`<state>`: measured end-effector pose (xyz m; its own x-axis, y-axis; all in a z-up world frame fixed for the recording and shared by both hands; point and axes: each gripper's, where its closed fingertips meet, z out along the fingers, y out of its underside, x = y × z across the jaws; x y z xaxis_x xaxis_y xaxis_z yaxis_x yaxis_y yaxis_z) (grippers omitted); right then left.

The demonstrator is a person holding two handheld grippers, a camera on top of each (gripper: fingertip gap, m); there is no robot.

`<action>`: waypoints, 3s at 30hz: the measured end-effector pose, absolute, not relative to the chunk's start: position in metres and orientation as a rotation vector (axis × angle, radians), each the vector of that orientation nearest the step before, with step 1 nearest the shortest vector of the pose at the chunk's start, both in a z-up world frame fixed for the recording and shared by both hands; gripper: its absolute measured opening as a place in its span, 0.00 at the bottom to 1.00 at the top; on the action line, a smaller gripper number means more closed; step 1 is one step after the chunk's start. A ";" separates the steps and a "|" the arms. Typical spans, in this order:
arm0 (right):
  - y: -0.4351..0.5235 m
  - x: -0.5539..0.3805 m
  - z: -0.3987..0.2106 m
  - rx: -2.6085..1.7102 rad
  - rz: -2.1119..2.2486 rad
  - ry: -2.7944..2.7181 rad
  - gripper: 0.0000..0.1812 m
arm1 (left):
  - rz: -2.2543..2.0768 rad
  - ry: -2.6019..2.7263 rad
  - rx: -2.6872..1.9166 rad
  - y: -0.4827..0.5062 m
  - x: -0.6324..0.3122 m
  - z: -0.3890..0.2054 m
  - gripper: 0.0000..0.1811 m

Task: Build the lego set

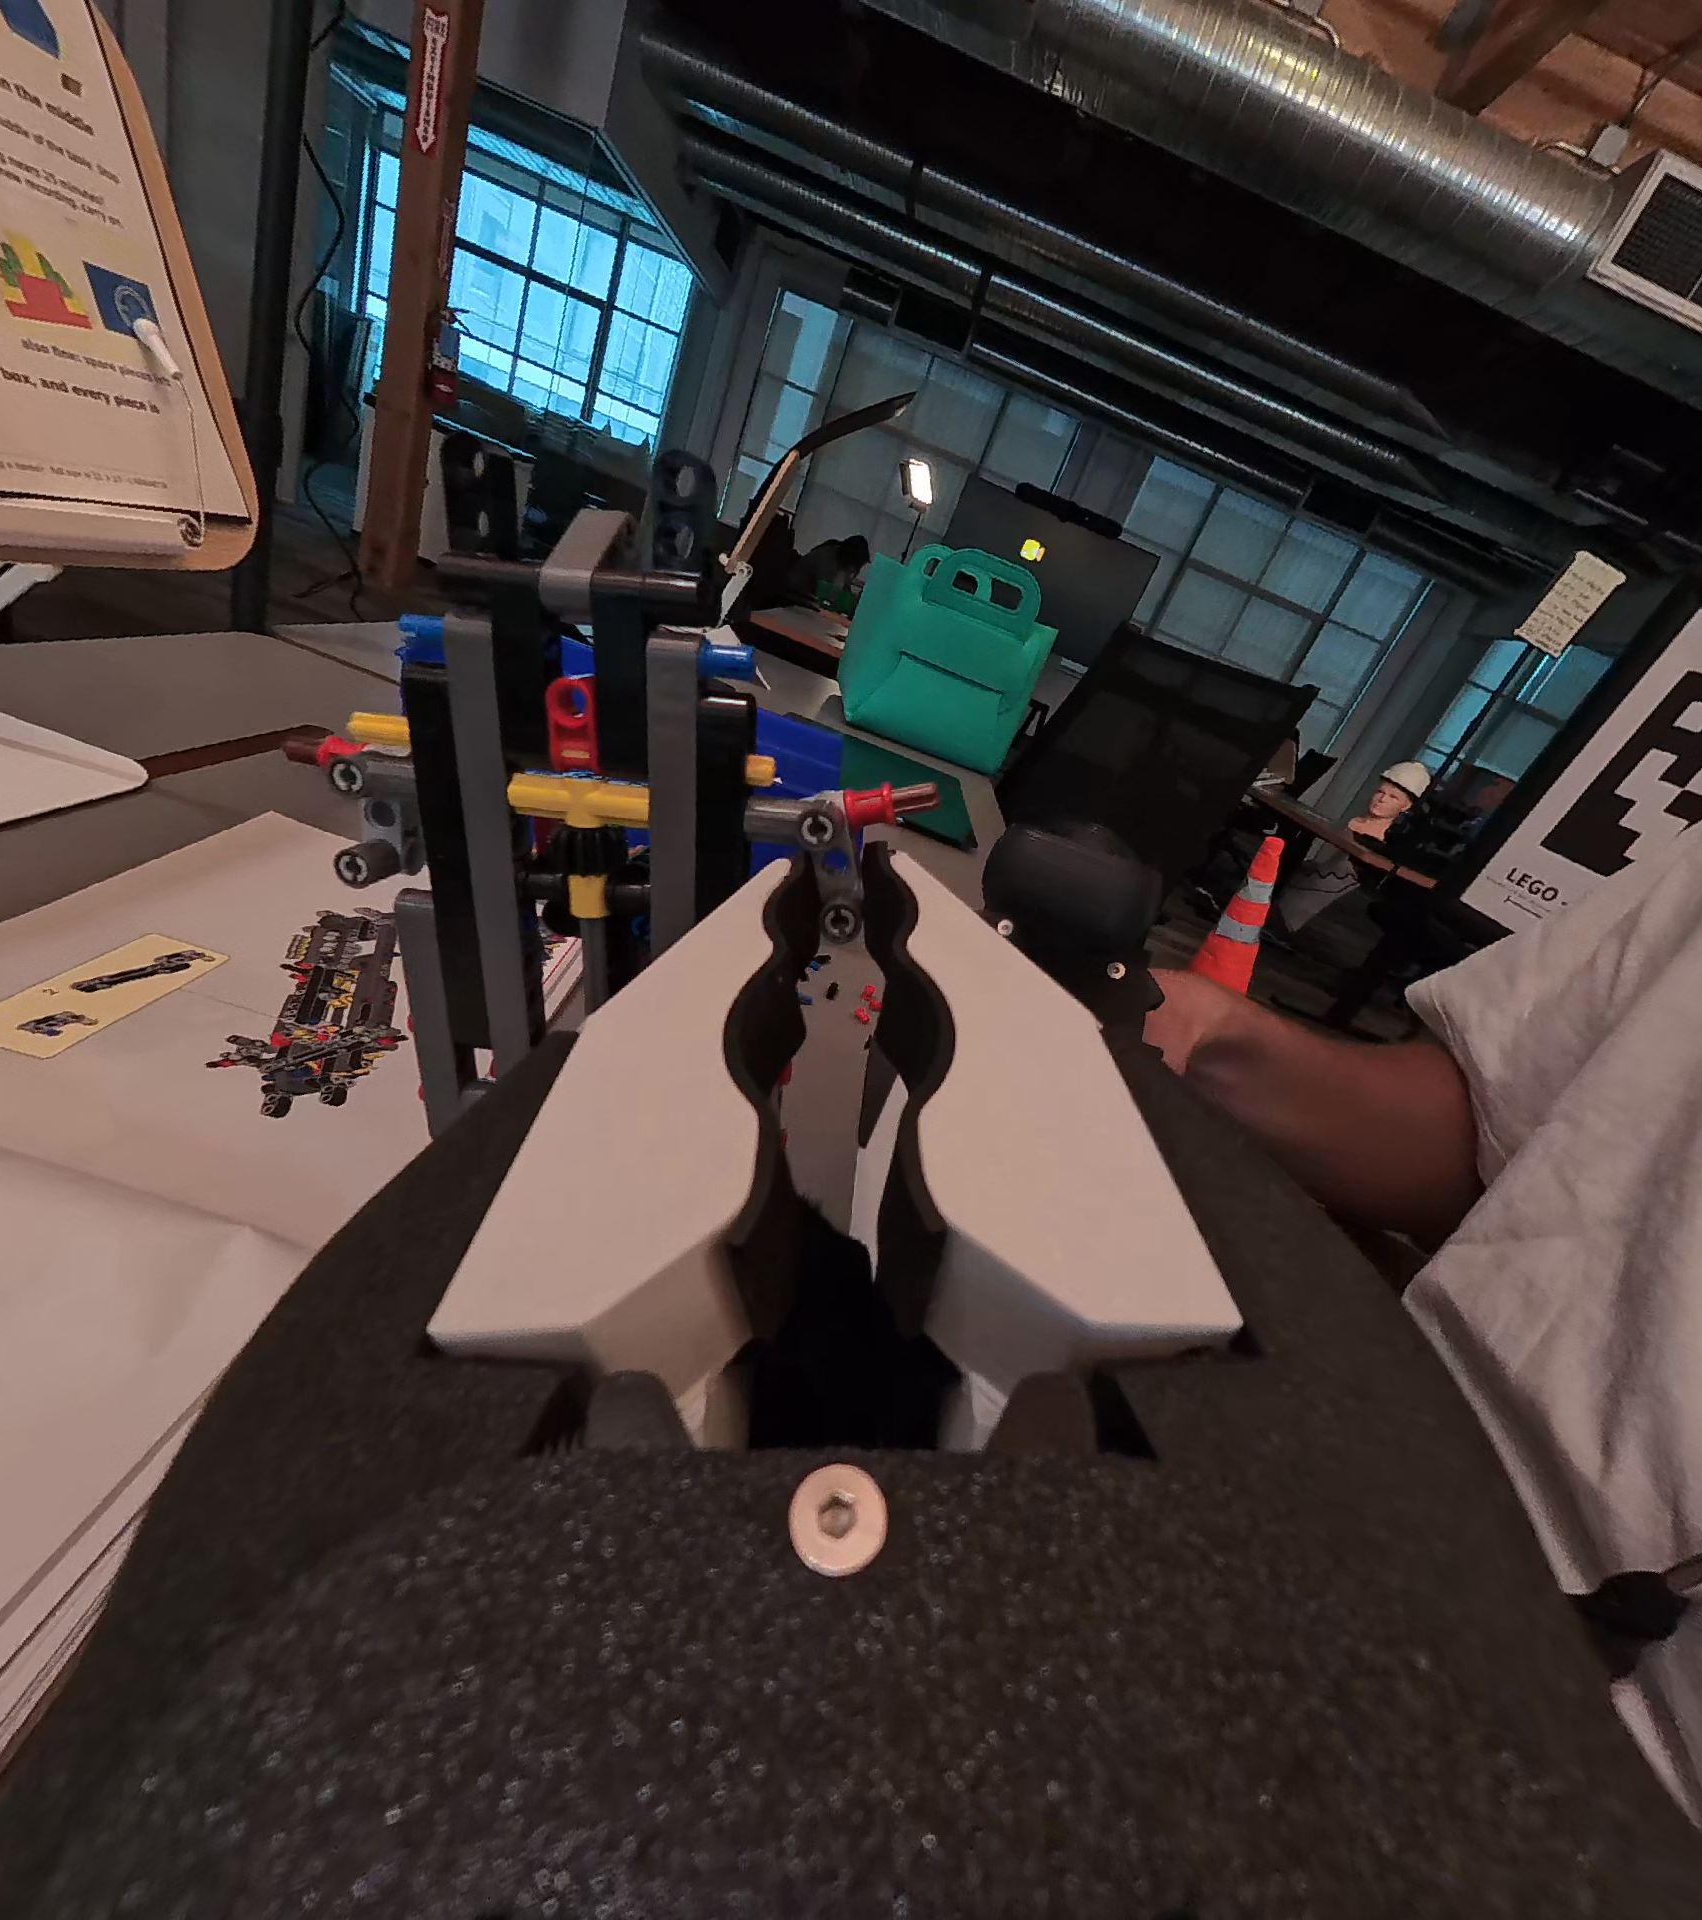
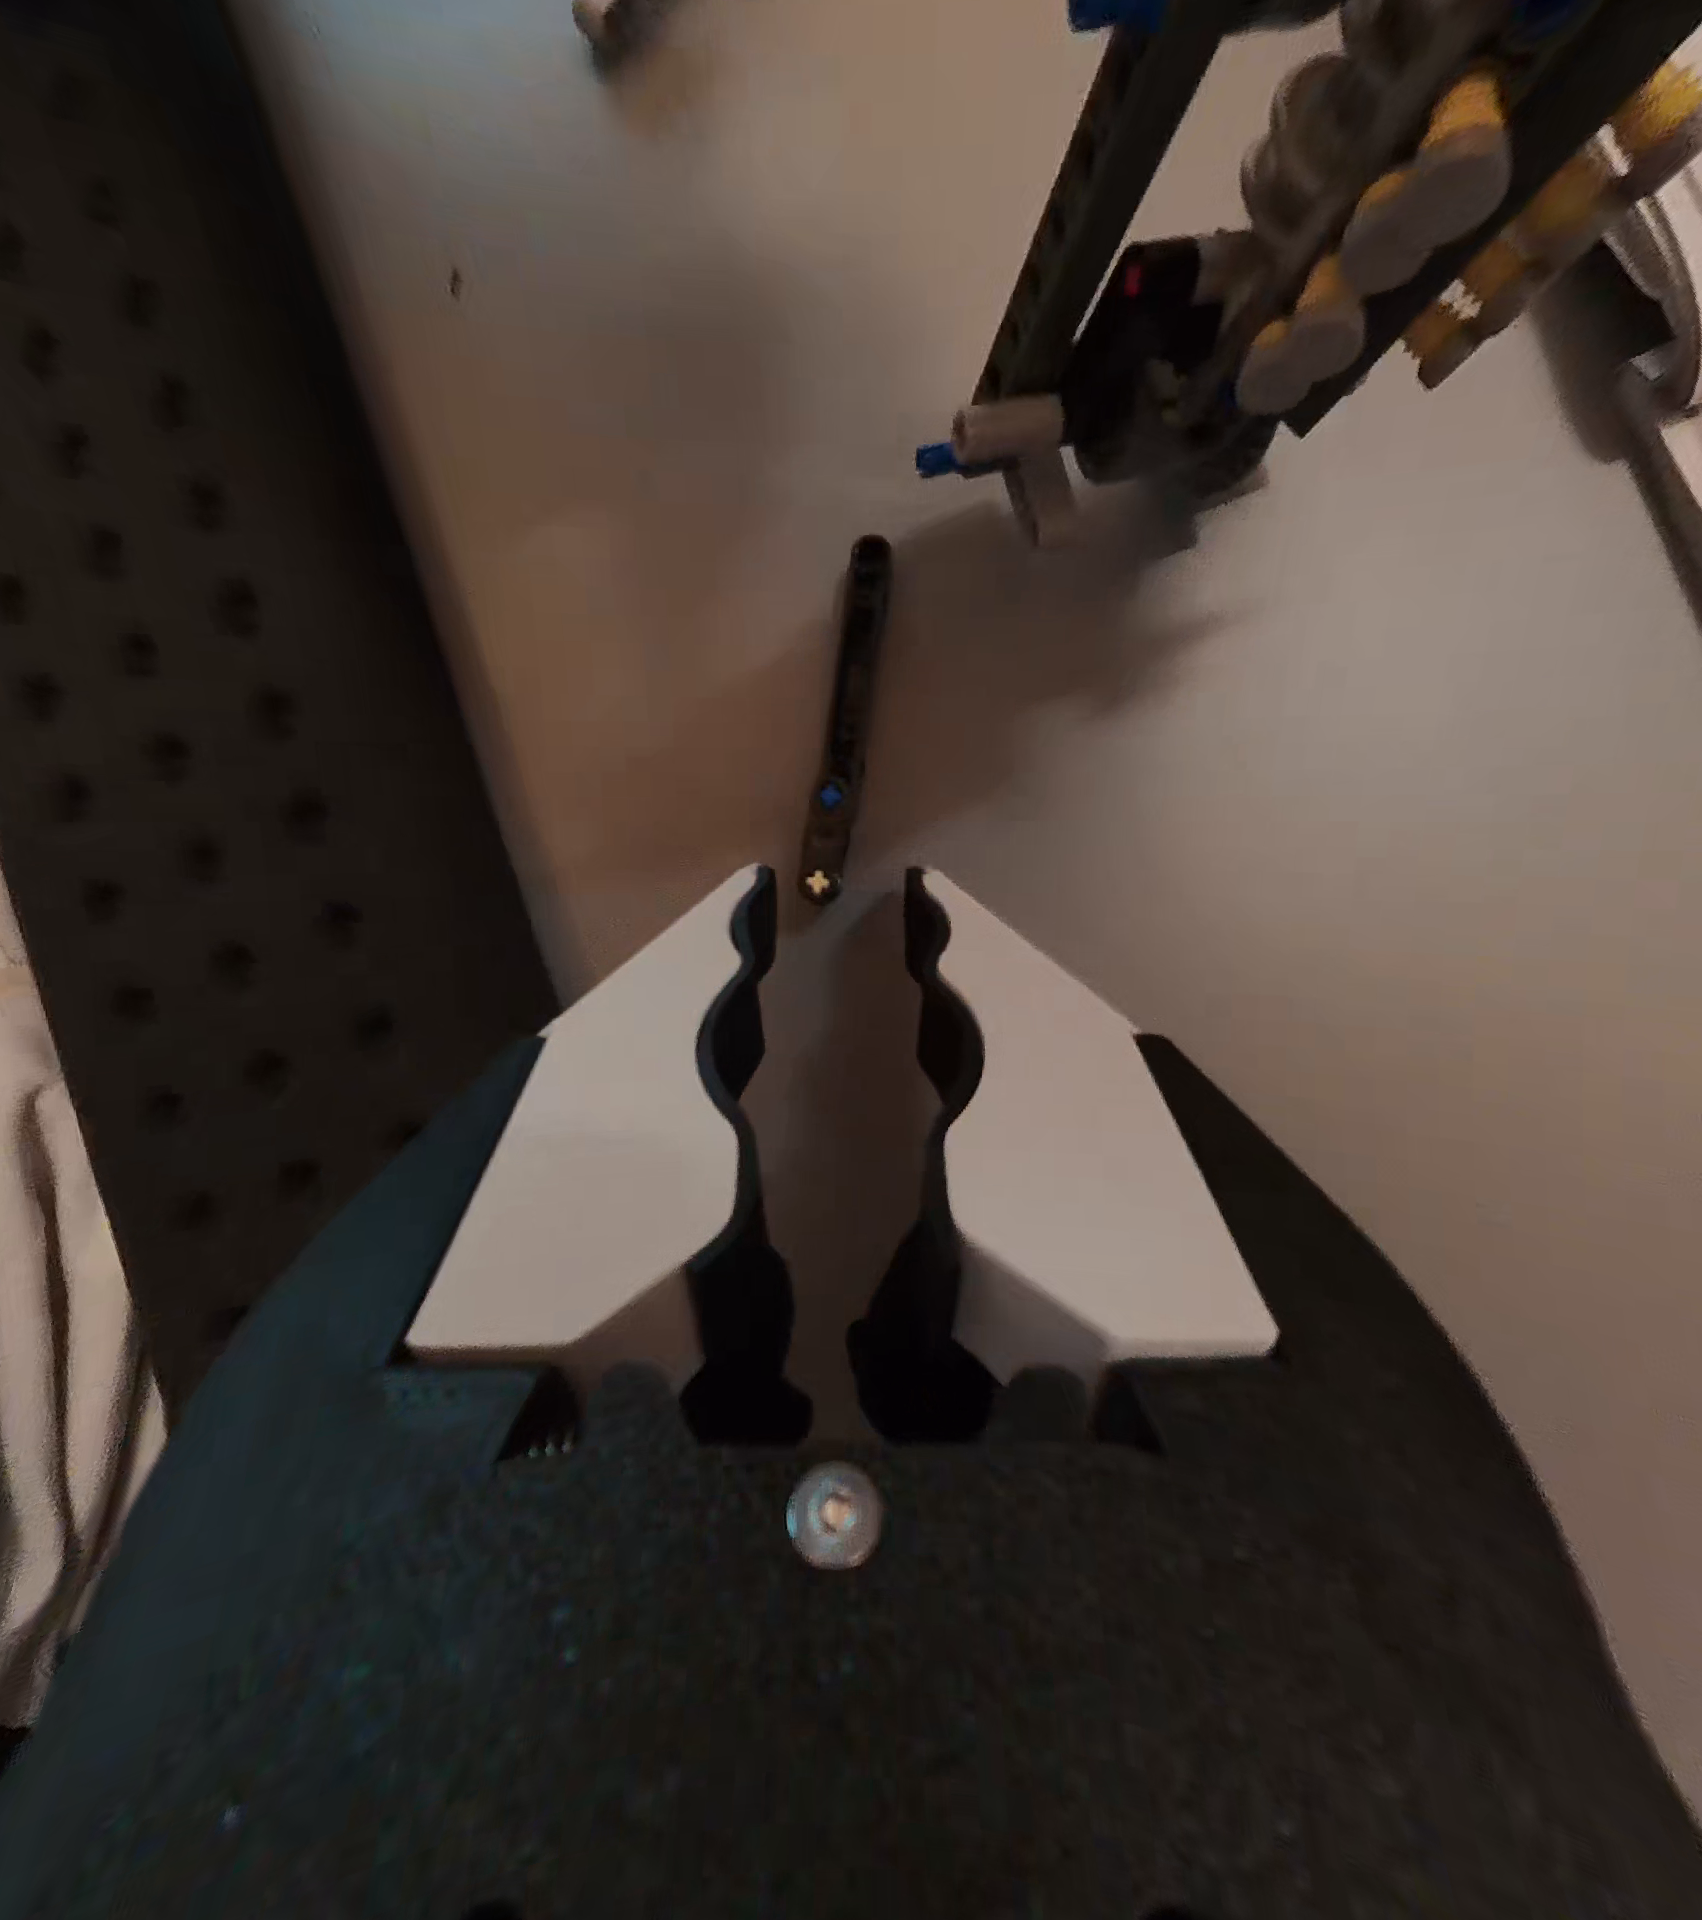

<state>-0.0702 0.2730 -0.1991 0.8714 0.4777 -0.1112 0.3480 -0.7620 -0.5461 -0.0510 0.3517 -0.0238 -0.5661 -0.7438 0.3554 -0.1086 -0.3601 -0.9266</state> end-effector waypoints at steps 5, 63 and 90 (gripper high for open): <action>0.274 -0.072 -0.199 -2.540 0.298 -0.649 0.08 | -1.981 1.428 -1.131 0.354 -0.052 -0.024 0.04; 0.357 -0.042 -0.004 -1.230 0.929 -0.069 0.04 | -2.121 1.397 -1.121 0.348 -0.054 -0.023 0.04; 0.361 -0.055 -0.012 -1.158 1.189 0.114 0.04 | -2.086 1.387 -1.099 0.346 -0.053 -0.023 0.04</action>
